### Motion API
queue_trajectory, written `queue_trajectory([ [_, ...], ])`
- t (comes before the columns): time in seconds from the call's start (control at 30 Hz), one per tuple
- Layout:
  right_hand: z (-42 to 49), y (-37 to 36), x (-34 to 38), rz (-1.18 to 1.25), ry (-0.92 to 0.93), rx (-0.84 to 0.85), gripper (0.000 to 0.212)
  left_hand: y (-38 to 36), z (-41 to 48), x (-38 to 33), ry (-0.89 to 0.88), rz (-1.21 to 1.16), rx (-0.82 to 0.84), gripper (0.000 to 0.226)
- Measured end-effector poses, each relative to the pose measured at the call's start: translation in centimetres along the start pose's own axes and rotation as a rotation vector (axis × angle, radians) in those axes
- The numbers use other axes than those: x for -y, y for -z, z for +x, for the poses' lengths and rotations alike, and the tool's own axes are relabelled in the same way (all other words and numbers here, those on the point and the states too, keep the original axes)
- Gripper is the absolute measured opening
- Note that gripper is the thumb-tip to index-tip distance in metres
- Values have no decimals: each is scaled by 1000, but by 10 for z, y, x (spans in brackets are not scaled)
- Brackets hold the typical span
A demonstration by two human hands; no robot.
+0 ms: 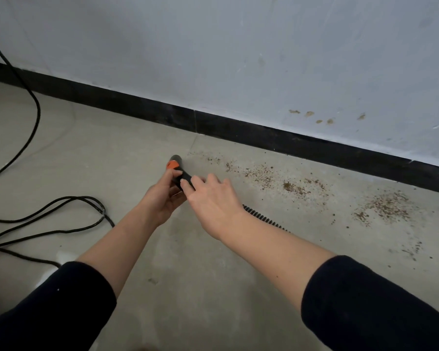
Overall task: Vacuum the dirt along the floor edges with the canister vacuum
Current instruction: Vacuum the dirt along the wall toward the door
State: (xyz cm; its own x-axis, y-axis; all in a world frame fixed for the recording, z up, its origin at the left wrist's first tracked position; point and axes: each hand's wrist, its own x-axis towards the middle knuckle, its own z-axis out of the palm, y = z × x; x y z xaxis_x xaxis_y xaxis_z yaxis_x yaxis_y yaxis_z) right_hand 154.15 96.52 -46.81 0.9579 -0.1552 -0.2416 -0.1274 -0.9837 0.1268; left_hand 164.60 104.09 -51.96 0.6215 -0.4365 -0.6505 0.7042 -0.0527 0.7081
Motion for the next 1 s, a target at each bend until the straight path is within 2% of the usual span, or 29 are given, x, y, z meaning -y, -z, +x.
queue_trajectory([
  [0.1,8,2,5,2,11,-10,88,7,4,-5,-18,-6,-23,12],
  [0.27,17,10,12,38,2,-30,64,11,9,-12,-29,10,-39,16],
  [0.47,15,15,8,17,-40,-6,67,3,14,-12,-11,44,6,21],
  [1.0,-12,23,-12,-17,-124,40,55,-21,26,5,32,188,117,21],
])
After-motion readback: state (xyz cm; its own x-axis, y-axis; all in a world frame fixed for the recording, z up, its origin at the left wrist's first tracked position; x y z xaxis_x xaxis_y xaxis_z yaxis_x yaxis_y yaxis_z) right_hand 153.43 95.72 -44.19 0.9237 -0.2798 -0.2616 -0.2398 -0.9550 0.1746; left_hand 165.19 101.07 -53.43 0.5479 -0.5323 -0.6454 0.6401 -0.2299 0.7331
